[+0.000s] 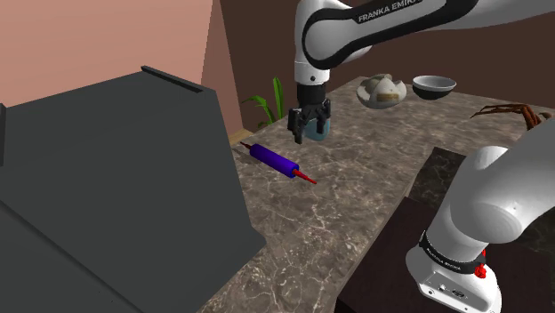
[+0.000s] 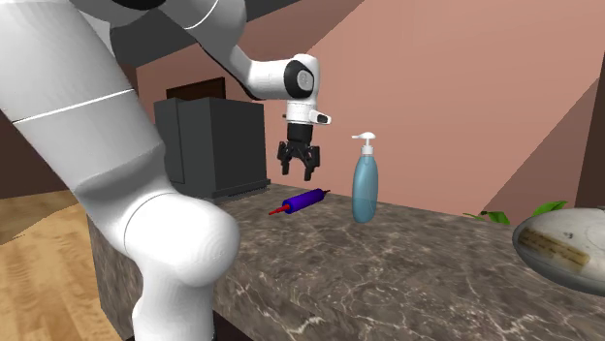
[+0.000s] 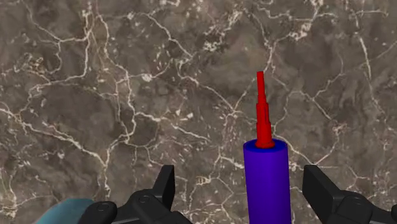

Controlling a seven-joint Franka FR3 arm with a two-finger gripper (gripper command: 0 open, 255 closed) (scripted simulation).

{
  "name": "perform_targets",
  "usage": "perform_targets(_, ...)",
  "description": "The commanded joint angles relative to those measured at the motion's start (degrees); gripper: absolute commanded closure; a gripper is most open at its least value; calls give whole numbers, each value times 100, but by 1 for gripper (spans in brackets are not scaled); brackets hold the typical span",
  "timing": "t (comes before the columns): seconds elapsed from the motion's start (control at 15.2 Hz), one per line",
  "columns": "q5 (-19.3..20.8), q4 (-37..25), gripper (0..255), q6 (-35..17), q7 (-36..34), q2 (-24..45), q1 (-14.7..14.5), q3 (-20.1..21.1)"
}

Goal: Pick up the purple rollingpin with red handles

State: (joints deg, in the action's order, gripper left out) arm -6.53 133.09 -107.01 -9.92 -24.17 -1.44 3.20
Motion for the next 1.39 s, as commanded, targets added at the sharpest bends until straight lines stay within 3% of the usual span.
perform_targets(0.0,-33,-210,0,-323,-51,477,-35,71)
perform_targets(0.53,-35,-1124,0,-1157,-229,2049,-148,264)
perform_targets(1.12,-50,-780,0,-1730,-183,2280,-159,274)
perform_targets(1.19,-50,-779,255,-1729,-181,2278,-157,273)
perform_targets(1.32,-50,-778,255,-1735,-183,2283,-159,274)
